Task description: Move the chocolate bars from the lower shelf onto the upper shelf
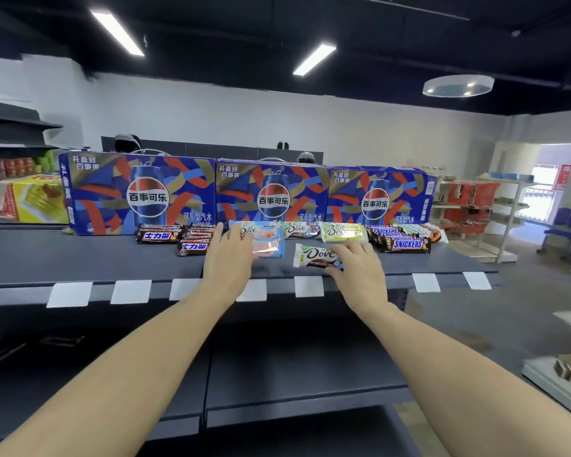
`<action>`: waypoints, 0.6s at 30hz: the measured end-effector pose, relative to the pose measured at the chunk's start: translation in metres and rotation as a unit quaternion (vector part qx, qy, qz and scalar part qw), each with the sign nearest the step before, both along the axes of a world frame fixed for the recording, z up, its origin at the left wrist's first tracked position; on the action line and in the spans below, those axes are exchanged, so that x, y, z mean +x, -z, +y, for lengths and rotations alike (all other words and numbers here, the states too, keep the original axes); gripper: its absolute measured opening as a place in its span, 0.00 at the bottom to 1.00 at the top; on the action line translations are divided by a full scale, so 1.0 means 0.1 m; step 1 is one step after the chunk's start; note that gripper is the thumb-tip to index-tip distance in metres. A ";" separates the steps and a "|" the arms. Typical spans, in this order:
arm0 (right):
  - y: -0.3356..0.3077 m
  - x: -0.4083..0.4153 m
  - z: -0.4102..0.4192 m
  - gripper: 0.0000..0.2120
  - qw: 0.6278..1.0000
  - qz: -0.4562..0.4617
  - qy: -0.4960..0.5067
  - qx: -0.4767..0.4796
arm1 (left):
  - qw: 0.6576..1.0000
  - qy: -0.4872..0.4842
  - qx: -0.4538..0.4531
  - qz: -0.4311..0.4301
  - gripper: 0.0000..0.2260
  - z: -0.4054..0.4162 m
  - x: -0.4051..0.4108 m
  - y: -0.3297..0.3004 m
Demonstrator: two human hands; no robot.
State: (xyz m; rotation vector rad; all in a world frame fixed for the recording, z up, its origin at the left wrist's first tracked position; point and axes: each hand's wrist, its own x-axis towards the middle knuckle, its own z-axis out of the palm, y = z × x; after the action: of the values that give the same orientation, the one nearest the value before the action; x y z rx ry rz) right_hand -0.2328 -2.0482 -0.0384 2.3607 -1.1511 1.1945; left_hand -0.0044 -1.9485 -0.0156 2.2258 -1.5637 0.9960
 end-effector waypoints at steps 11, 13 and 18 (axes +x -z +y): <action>-0.15 0.45 -0.95 0.20 0.999 0.034 0.014 0.029 | 0.997 0.015 0.003 0.073 0.16 -0.94 0.35 -0.03; -0.15 0.49 -1.06 0.20 0.999 0.038 0.016 0.035 | 0.996 0.023 0.010 0.082 0.16 -1.04 0.40 0.00; -0.18 0.56 -1.31 0.21 0.997 0.044 0.015 0.054 | 0.994 0.025 0.021 0.106 0.18 -1.23 0.52 0.00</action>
State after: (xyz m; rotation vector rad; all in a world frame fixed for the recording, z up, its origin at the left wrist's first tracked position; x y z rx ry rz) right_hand -0.1771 -2.1789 -0.0208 2.4390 -1.2453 1.0328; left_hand 0.0472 -2.0718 -0.0156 2.2246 -1.5493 0.6942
